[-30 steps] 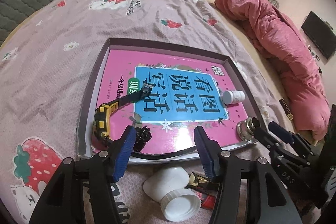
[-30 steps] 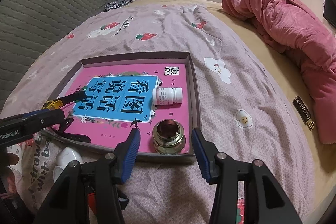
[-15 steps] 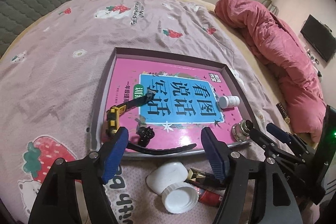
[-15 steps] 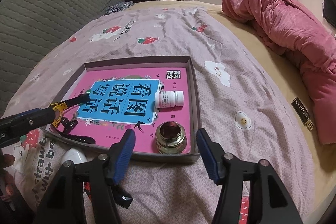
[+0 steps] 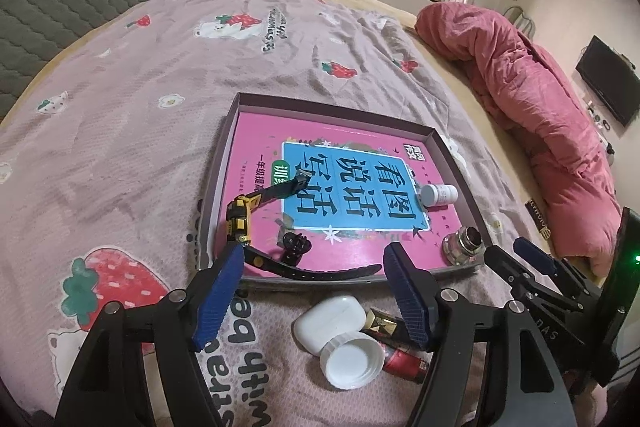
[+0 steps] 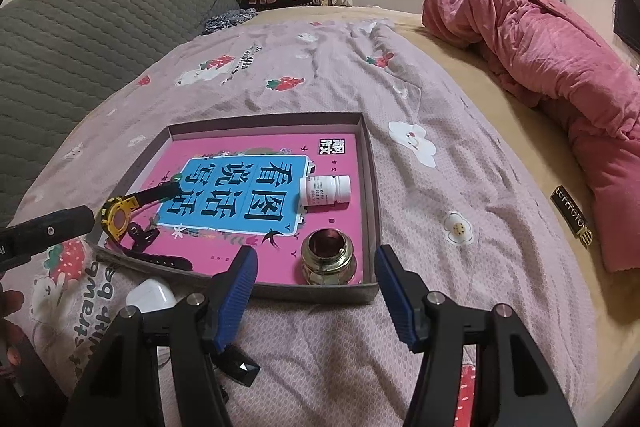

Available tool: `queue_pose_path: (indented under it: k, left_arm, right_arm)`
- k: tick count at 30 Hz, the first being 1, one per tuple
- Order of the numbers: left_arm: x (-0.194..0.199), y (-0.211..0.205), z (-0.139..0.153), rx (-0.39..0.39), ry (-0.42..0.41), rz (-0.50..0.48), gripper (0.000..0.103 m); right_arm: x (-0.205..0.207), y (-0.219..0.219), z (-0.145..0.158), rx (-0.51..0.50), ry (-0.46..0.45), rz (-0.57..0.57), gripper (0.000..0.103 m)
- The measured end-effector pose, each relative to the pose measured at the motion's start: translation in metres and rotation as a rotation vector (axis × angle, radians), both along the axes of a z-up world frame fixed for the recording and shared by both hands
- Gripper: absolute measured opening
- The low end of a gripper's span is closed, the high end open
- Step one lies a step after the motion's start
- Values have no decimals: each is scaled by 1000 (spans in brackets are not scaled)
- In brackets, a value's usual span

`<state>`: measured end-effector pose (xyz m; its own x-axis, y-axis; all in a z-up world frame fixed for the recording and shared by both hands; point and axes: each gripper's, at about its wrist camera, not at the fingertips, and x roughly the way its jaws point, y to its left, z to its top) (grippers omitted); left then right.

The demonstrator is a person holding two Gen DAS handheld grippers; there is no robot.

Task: Organize rigid objects
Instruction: 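Withdraw both grippers from the tray toward the remaining objects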

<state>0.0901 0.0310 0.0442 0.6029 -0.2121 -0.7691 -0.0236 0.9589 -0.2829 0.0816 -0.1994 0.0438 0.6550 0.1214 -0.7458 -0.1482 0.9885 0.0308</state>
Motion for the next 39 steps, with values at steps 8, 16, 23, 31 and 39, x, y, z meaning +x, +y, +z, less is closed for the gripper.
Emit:
queue_pose_path:
  k: [8,16,23,31,39]
  left_arm:
    - [-10,-4,5,13,-12,-13,74]
    - [-16,-9,4,17,-7,-24,75]
    - [-19,-9,5,20,-3,-29,75]
    - [-25,-13,-2,28,28,-38,75]
    - [-35,-25,-13,54,69,-63,75]
  right_arm:
    - [-8,5,6,-2,-10,25,61]
    - [-17,11,7,-9,-13,54,61]
    - [-23,13,8,-4,-11,68,61]
    - [-33,20,3,-4,7,93,61]
    - [-42,26,-3,-11,27,118,61]
